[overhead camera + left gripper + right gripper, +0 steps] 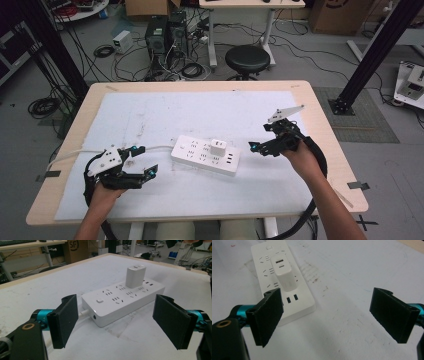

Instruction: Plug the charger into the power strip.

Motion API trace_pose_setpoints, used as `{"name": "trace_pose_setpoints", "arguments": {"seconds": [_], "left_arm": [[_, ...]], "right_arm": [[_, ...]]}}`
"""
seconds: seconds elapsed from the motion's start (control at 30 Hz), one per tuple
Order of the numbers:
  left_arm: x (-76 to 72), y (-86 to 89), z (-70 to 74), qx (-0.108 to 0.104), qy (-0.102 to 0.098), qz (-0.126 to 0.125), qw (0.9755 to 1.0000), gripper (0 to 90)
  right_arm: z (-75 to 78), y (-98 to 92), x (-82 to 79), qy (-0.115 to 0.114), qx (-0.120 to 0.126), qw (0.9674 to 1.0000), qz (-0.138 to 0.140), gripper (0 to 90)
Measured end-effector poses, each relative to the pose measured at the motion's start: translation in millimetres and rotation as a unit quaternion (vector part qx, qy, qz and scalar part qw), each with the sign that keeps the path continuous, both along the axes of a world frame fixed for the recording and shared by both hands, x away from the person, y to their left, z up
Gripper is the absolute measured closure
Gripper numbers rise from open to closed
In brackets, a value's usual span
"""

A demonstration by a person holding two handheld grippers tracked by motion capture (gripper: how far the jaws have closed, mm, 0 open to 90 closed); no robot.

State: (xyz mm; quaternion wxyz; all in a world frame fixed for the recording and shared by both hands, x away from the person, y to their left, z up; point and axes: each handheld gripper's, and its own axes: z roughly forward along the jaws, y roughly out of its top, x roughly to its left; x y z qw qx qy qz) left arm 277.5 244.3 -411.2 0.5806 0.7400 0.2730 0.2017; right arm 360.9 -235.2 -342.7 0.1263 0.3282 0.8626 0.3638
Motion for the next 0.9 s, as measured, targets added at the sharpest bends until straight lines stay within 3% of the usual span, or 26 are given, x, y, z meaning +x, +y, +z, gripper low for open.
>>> {"name": "trace_pose_setpoints", "arguments": {"seconds": [0.37,0.9], "left_arm": [[1.6,3.0,3.5,-0.009,-0.006,0.01,0.9999,20.5],[3.0,1.1,4.9,-0.008,-0.005,0.01,0.9999,20.6]], "right_arm": [[-15.3,-27.0,-16.4,-0.012,0.039,0.9988,-0.026,12.0],[-22.9,-38.3,-21.6,-0.014,0.051,0.9979,-0.037,12.0]]}}
